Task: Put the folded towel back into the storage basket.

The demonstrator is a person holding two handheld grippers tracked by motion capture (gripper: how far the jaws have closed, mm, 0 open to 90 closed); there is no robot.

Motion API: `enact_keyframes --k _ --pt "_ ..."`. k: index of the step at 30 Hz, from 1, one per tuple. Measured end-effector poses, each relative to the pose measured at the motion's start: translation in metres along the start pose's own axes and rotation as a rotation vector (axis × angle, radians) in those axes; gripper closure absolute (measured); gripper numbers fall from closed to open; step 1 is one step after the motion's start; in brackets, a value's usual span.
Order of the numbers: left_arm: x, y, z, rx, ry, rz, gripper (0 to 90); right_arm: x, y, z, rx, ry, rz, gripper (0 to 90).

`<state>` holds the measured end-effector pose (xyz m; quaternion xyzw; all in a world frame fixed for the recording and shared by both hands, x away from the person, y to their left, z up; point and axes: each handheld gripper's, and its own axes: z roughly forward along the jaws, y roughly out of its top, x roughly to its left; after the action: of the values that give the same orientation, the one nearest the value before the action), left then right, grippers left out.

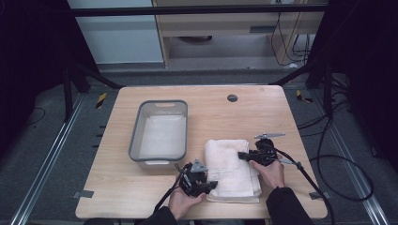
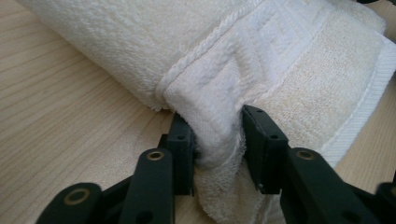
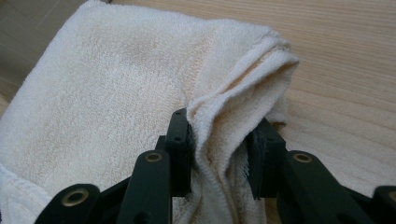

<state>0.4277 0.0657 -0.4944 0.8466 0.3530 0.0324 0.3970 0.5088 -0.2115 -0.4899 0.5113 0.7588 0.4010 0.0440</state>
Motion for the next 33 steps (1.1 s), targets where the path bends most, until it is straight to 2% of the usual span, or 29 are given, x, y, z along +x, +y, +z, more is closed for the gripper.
enact_keyframes --k 4,12,15,22,25,33 --pt "0.001 0.000 -0.002 -0.012 -0.009 -0.008 71.7 0.002 0.002 -0.005 -0.016 0.000 -0.007 66.7" --pt "-0.002 0.001 -0.009 -0.038 -0.010 0.005 73.4 0.009 0.005 -0.017 -0.055 -0.005 -0.039 67.1" --pt "-0.004 0.004 -0.016 -0.057 -0.010 0.020 73.5 0.013 0.007 -0.028 -0.088 0.003 -0.042 67.3" --pt "-0.006 0.010 -0.028 -0.098 -0.013 0.026 73.5 0.020 0.012 -0.039 -0.132 0.004 -0.065 67.4" --pt "-0.006 0.012 -0.033 -0.114 -0.015 0.028 73.6 0.022 0.014 -0.044 -0.152 0.012 -0.059 67.4" --pt "-0.010 0.018 -0.043 -0.150 0.004 0.053 73.5 0.031 0.020 -0.056 -0.193 -0.003 -0.087 67.3"
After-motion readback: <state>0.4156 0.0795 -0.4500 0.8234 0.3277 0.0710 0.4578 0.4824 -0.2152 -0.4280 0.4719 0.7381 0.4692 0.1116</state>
